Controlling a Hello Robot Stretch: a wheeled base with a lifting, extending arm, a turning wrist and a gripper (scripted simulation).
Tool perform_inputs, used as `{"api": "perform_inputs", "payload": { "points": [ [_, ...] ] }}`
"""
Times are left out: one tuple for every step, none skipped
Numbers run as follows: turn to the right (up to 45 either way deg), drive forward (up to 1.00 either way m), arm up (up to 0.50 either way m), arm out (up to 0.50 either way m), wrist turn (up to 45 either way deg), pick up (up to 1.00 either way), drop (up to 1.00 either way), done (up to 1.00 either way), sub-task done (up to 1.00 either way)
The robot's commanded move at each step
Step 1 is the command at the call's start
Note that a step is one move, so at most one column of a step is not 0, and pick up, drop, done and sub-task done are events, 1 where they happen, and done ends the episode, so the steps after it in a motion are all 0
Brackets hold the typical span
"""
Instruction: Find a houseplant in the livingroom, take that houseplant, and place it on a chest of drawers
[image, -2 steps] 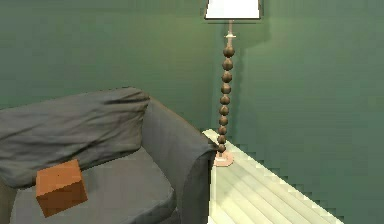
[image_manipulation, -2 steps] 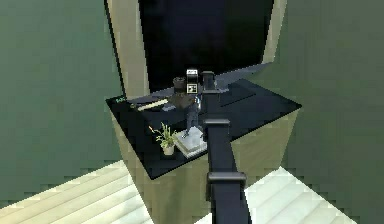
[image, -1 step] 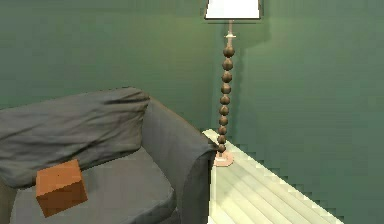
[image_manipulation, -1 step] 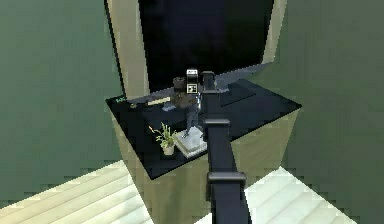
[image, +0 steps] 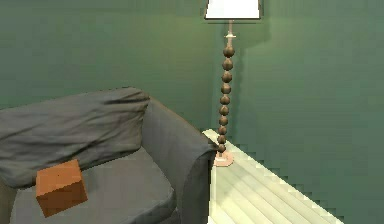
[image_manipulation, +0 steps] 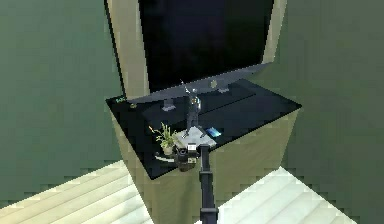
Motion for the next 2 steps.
{"api": "perform_inputs", "payload": {
  "points": [
    [0.0,0.00,0.00,0.00,0.0,1.00,0.00,0.00,0.00],
    [0.0,0.00,0.10,0.00,0.0,0.00,0.00,0.00,0.00]
  ]
}}
